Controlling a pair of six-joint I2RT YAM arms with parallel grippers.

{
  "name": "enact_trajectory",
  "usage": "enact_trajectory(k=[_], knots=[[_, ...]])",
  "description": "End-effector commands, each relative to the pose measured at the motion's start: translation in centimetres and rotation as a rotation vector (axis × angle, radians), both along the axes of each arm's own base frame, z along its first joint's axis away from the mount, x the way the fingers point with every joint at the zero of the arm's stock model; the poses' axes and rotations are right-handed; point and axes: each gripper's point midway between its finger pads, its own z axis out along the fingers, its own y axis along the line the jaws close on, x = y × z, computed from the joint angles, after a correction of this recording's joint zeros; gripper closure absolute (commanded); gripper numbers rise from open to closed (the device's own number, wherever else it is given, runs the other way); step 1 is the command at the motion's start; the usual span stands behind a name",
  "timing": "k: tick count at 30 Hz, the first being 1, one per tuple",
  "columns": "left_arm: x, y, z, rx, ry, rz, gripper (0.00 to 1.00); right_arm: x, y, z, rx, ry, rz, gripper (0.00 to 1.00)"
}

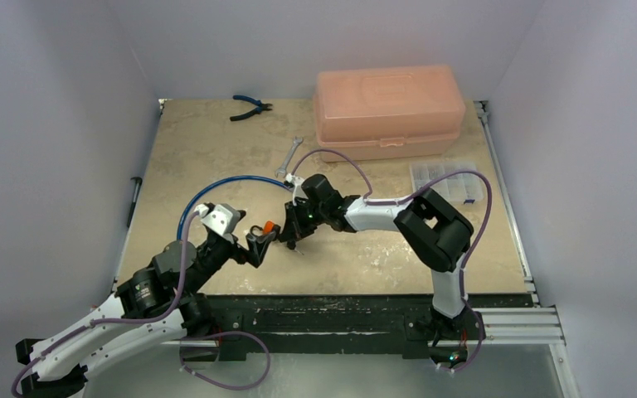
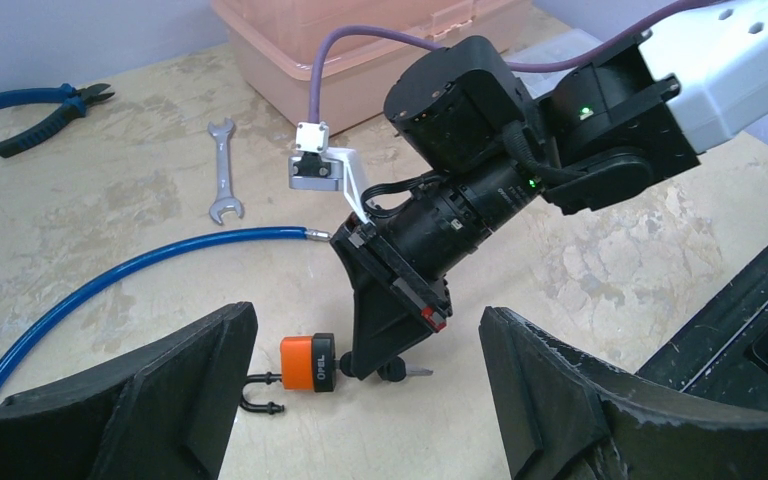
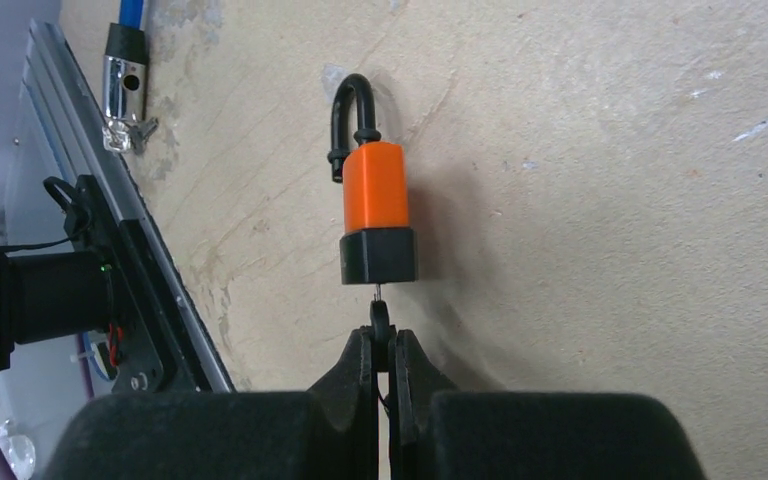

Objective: Unlock with the key

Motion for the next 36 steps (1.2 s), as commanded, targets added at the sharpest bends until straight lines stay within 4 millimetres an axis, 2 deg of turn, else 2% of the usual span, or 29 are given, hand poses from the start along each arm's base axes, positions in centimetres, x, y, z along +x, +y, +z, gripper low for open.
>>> enact_trajectory(k=[1, 3, 5, 7, 8, 13, 15, 20, 23, 25, 27, 30, 36], knots=[[-0.1, -0.5, 0.7, -0.042, -0.013, -0.015, 0.12, 1.5, 1.6, 2.8, 0.082, -0.043, 0.024, 0.85], [-0.1, -0.5, 0.8, -0.045, -0.014, -0.016, 0.12, 1.9, 1.4, 2.8, 0.071, -0.044, 0.009, 0.61], [-0.1, -0.4, 0.8, -0.048, -0.015, -0.016, 0.12, 2.5, 1.0, 2.9, 0.053, -0.054, -0.016, 0.33], [-0.2, -0.4, 0.8, -0.050, -0.016, -0.018, 0.12, 3.1, 0.5, 3.3, 0.039, -0.068, -0.037, 0.17], [-0.2, -0.4, 0.8, -0.049, -0.015, -0.018, 0.12, 3.5, 0.2, 3.5, 0.029, -0.073, -0.050, 0.12], [-0.2, -0.4, 0.9, -0.053, -0.017, -0.019, 0.12, 5.2, -1.5, 4.7, -0.021, -0.128, -0.096, 0.09], [-0.2, -0.4, 0.9, -0.052, -0.016, -0.018, 0.12, 5.2, -2.3, 5.2, -0.050, -0.148, -0.101, 0.09], [-0.2, -0.4, 1.0, -0.055, -0.016, -0.017, 0.12, 5.2, -4.0, 7.9, -0.074, -0.221, -0.119, 0.08], [-0.2, -0.5, 1.0, -0.058, -0.014, -0.016, 0.10, 5.4, -5.4, 10.0, -0.087, -0.281, -0.164, 0.01], [-0.1, -0.4, 1.0, -0.066, -0.010, -0.006, 0.02, 5.4, -6.3, 11.6, -0.089, -0.318, -0.194, 0.01], [0.0, -0.4, 0.9, -0.065, -0.007, 0.000, 0.01, 5.1, -7.1, 13.5, -0.072, -0.355, -0.216, 0.01], [0.2, -0.4, 0.9, -0.057, -0.007, 0.006, 0.01, 4.7, -8.9, 17.6, -0.027, -0.436, -0.272, 0.01], [0.8, -0.4, 1.9, -0.085, -0.029, 0.037, 0.01, 4.0, -14.6, 24.9, 0.056, -0.600, -0.490, 0.01]])
